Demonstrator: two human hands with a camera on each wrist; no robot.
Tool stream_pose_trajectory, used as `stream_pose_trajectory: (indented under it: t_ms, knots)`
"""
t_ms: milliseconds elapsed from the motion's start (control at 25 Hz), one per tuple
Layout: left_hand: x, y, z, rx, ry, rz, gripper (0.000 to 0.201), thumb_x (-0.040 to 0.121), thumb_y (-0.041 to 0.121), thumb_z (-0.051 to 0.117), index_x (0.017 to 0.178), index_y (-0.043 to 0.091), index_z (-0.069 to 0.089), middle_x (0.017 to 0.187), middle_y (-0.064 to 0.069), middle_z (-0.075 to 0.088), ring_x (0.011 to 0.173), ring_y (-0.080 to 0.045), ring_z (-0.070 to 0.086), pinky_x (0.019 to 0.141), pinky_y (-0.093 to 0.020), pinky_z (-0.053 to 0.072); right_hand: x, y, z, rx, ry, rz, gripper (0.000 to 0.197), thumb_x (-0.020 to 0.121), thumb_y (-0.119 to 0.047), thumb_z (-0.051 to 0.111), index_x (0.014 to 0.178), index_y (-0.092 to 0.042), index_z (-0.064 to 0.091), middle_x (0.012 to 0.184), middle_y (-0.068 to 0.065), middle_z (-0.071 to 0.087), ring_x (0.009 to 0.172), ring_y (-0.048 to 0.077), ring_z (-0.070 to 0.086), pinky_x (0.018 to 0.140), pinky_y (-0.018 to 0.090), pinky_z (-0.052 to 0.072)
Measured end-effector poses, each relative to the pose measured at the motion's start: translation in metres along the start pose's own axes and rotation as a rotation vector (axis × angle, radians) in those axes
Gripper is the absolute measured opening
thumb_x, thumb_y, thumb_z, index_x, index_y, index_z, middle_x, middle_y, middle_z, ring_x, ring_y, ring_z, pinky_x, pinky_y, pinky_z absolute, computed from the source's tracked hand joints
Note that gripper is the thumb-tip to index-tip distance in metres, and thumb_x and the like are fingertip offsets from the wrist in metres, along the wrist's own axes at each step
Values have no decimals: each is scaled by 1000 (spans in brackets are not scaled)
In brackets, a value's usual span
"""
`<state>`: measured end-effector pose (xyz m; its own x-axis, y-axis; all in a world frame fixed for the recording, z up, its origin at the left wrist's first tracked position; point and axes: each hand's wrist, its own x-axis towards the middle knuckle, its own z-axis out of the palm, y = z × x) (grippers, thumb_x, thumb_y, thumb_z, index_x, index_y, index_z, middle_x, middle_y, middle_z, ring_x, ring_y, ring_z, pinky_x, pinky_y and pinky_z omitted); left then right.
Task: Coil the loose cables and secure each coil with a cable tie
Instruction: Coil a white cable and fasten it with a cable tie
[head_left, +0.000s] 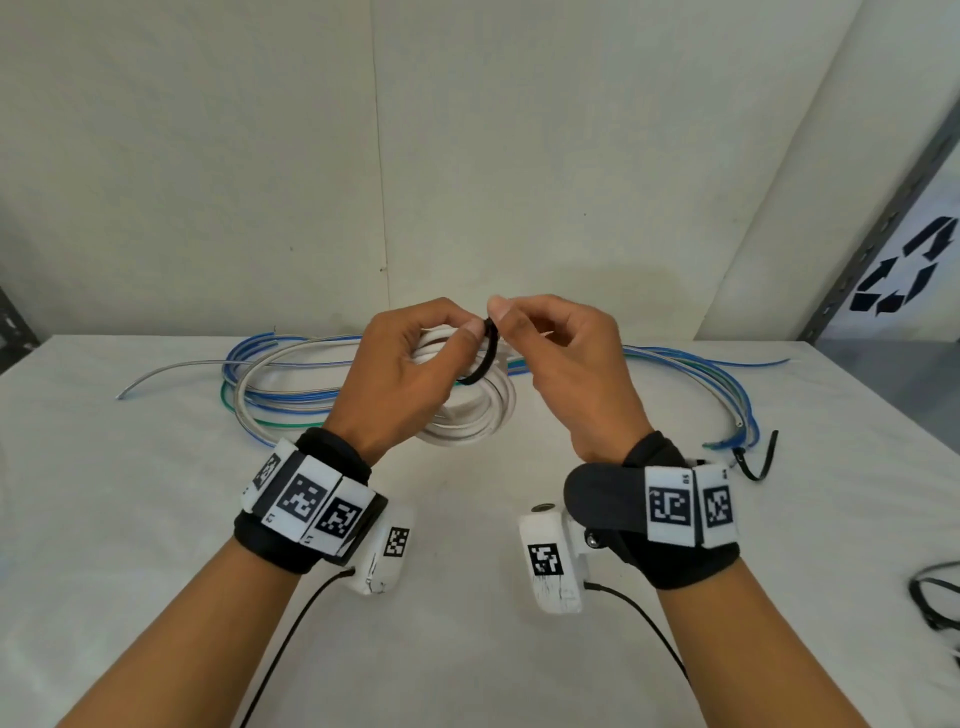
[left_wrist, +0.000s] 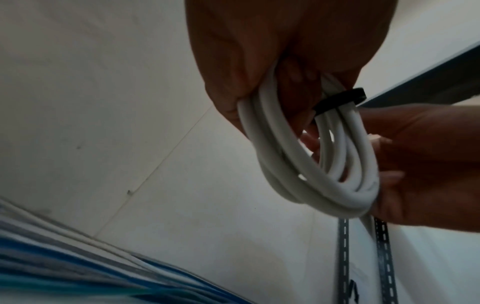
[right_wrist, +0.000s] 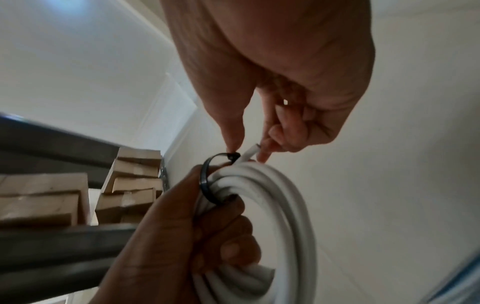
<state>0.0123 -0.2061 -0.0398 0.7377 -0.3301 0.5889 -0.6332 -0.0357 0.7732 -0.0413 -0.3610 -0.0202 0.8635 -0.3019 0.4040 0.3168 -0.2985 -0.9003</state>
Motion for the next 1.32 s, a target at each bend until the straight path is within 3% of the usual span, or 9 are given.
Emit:
stream_pose_trajectory:
  t_ms: [120, 280, 440, 560, 640, 760, 920, 1200, 1320]
  knots:
    - [-1, 1, 5, -93, -21, -66, 24, 99, 22, 60, 84, 6, 69, 60, 5, 54, 49, -13, 48, 48, -28, 45, -1, 0, 0, 188, -82, 172, 17, 94, -26, 68, 90, -11, 76, 70, -11, 68, 61, 0, 59, 61, 17, 45]
    - [-3, 4, 7, -131, -51, -84, 24, 97, 24, 60, 82, 8, 68, 61, 1, 51, 50, -15, 46, 48, -30, 45, 1, -1, -3, 417, -73, 295, 11, 94, -18, 68, 90, -9, 73, 74, -2, 68, 68, 10, 62, 58, 19, 50]
    - [-5, 3, 10, -151, -95, -148, 28, 94, 28, 59, 80, 5, 66, 58, 1, 45, 49, -19, 38, 50, -35, 41, 5, 10, 0, 327, 57, 258, 14, 94, -23, 69, 94, -10, 73, 72, -2, 59, 68, 13, 50, 64, 26, 44]
    - [-7, 5, 13, -143, -131, -144, 35, 100, 30, 60, 79, 3, 65, 57, 10, 44, 49, -17, 38, 51, -39, 41, 6, 16, 4, 313, 136, 250, 16, 95, -23, 67, 100, -7, 71, 80, 3, 64, 73, 15, 59, 75, 37, 50]
    - [-7, 5, 14, -134, -129, -148, 40, 100, 35, 59, 79, 1, 67, 61, 9, 49, 51, -17, 41, 51, -40, 42, 6, 18, 7, 319, 136, 216, 15, 98, -20, 64, 101, -6, 68, 89, 7, 69, 80, 21, 68, 79, 38, 55]
    - [-6, 2, 15, -142, -134, -199, 38, 99, 37, 61, 76, 7, 68, 66, 2, 53, 56, -14, 44, 53, -34, 41, 4, 16, 8, 269, 117, 133, 16, 102, -17, 58, 101, -3, 65, 89, 7, 75, 79, 19, 72, 73, 35, 58]
    - [-8, 1, 19, -137, -146, -273, 46, 94, 43, 65, 75, 2, 65, 59, 9, 48, 55, -8, 44, 54, -26, 43, 3, 15, 5, 151, 162, 44, 14, 100, -19, 60, 97, -7, 67, 83, 1, 77, 69, 9, 69, 57, 21, 49]
    - [-13, -15, 32, -177, -148, -348, 33, 98, 28, 64, 69, 11, 63, 58, 11, 47, 55, -11, 42, 53, -28, 40, 5, 29, 4, 162, 175, 83, 14, 100, -20, 62, 92, -10, 69, 78, 1, 76, 67, 14, 66, 56, 21, 48]
    - [-14, -17, 35, -177, -130, -359, 37, 98, 30, 65, 73, 3, 64, 59, 3, 45, 53, -15, 39, 52, -30, 38, 5, 34, 5, 216, 180, 119, 14, 100, -21, 61, 92, -11, 67, 77, 0, 75, 68, 13, 65, 59, 24, 51]
